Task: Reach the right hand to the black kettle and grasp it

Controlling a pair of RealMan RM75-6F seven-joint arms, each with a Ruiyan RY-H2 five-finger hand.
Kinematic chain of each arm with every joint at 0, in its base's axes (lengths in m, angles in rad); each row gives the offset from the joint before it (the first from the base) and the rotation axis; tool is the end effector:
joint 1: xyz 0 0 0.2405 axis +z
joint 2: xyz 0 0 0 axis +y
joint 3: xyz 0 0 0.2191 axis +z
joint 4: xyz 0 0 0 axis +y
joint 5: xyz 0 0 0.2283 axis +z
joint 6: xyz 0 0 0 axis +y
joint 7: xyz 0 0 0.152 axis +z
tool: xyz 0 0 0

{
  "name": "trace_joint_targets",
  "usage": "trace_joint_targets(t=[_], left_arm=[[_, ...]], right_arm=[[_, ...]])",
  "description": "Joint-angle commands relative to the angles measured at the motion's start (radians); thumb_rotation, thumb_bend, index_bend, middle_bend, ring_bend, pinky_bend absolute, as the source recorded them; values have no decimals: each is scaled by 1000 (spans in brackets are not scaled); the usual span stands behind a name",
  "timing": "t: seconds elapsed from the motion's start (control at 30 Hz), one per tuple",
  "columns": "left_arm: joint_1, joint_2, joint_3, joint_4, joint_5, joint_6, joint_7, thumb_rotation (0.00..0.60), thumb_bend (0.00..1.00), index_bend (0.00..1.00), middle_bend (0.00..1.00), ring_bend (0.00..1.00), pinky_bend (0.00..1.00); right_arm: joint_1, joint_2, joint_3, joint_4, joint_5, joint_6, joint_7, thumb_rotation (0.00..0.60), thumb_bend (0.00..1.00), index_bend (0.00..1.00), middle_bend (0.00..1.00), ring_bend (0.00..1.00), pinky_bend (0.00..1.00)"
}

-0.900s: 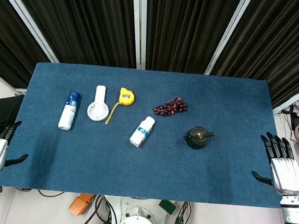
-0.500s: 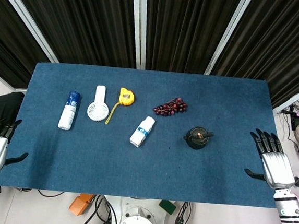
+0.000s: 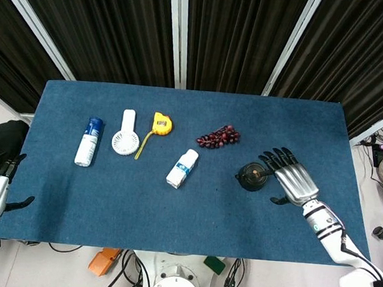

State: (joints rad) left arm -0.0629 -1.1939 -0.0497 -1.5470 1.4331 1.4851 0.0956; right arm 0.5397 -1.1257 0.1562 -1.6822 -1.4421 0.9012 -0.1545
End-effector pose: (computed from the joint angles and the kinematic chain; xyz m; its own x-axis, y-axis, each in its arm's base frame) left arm -0.3033 0.1812 0.1143 0.4666 0.0189 0.8843 0.8810 0.0791 -0.4665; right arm -0.1787 -0.3016 0.0551 0.5667 -0.2425 0.7874 -0.7892 -0.4341 0.4344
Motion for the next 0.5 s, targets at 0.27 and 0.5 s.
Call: trace_joint_targets(t=[0.27,0.5], left_arm=[[-6,1,-3,-7,-8,-13,10,600,80,114,170,68,0],[-10,0,-4,-5,-12,-21,10,600,80,114,169,67,0]], right_arm=[[84,-68,-2,48,78,-75,-98,600,101,338,318,294,128],[104,-80,-16,64,104,-88,-106,600,101,389,357,345,145]])
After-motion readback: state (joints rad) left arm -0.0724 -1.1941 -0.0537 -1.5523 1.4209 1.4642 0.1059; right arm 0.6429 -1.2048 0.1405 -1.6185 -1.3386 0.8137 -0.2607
